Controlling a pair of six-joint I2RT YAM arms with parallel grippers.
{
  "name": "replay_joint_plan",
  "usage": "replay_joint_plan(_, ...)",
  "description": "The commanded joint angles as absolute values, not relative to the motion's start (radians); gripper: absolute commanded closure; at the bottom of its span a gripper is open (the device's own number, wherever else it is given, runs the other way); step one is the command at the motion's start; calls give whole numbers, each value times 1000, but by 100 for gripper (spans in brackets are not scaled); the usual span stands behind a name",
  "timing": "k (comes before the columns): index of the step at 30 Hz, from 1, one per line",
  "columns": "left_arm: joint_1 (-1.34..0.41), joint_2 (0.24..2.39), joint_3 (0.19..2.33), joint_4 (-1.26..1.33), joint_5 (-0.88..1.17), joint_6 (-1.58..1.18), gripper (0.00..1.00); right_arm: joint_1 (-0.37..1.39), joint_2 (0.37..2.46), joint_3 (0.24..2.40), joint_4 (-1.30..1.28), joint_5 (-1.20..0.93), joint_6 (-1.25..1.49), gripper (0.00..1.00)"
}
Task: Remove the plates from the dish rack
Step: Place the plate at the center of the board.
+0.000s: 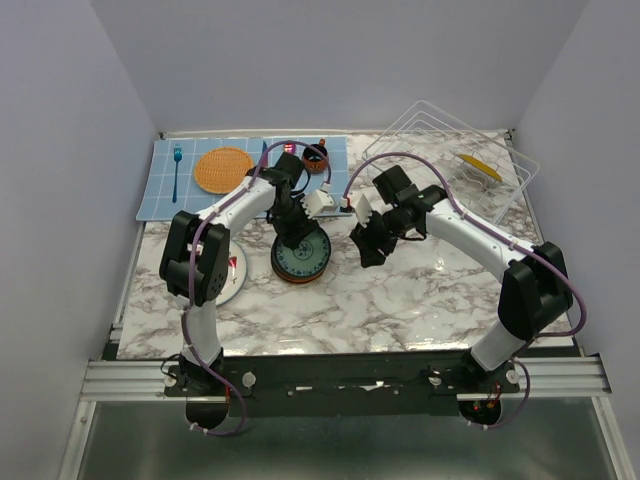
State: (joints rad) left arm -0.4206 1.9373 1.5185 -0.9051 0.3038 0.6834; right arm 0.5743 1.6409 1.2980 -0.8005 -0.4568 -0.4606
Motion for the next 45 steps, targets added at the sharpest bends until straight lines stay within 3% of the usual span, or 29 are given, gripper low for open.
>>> replay_joint_plan(1, -428, 1890, 1488, -890, 225, 698, 34, 581, 1634, 1285, -779, -479, -459, 40)
replay_joint_plan(17, -459, 1871, 1482, -876, 173, 681, 32, 581, 1606, 1252, -775, -489, -463, 41)
replay_joint_plan(25, -462, 1847, 1451, -831, 141, 680, 23, 580, 1611, 1252, -772, -488, -462, 41)
replay_joint_plan(37, -472, 1824, 1431, -796, 134, 670, 20, 580, 1617, 1249, -770, -485, -463, 41)
replay_joint_plan(45, -472, 1709, 1368, -644, 110, 614, 19, 581, 1539, 1230, -677, -261, -422, 41)
